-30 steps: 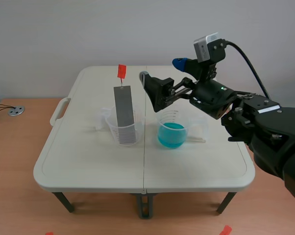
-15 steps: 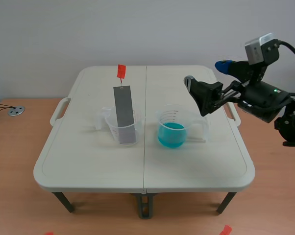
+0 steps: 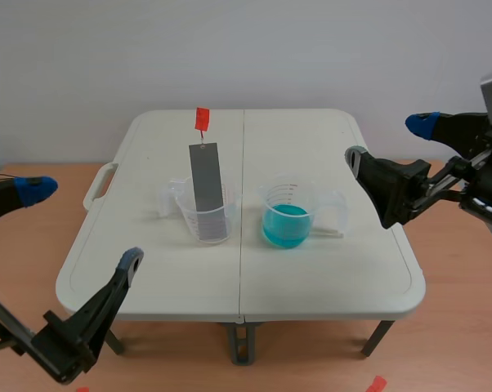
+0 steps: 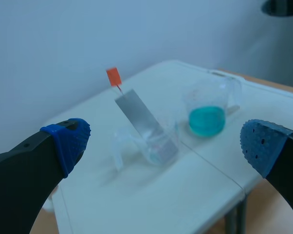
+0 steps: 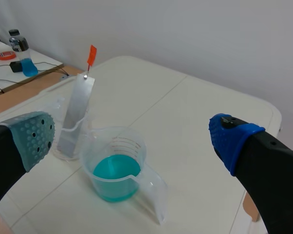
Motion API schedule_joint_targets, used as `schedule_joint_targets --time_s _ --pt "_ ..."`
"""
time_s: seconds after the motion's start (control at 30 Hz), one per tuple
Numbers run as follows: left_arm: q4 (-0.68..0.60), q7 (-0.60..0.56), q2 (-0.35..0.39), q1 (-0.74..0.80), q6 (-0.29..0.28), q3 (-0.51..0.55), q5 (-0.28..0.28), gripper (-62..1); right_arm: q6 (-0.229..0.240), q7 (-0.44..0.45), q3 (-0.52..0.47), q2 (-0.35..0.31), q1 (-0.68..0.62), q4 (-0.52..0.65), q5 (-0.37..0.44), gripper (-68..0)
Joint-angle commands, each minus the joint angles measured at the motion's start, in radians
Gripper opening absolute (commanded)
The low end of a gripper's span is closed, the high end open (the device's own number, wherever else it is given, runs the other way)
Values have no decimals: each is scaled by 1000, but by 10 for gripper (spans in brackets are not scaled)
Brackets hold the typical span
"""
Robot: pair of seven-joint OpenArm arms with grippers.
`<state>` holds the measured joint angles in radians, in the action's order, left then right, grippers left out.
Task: Hold the metal plate by the orange handle, dip it into the blue solution, take it out and point at it, then put the plate back in the beaker on the left.
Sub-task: 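Return to the home posture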
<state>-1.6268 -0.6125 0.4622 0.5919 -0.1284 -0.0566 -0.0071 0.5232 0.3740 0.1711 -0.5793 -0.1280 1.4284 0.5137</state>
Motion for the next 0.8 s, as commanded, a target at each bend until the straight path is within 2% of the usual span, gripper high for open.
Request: schedule_joint_targets --time_s 0.0,0.2,0.37,0.5,0.67,0.77 --pt "-6 -16 -13 -28 -1 1 -9 14 -17 7 -25 -10 -34 51 10 -12" --pt "-10 -5 -18 -91 -58 0 -8 14 -64 -40 -120 -7 -220 237 6 -12" --pt "-9 64 -18 -117 -132 -1 -8 14 -98 -76 -169 3 -344 346 1 -12" --pt "-8 94 -18 -140 -188 -1 -8 14 -97 -84 -218 55 -431 404 -44 -12" --pt "-8 111 -18 -152 -200 -1 -8 14 -97 -92 -260 137 -510 447 -135 -12" --pt "-8 117 -18 -152 -200 -1 -8 14 -97 -95 -269 168 -546 461 -160 -12"
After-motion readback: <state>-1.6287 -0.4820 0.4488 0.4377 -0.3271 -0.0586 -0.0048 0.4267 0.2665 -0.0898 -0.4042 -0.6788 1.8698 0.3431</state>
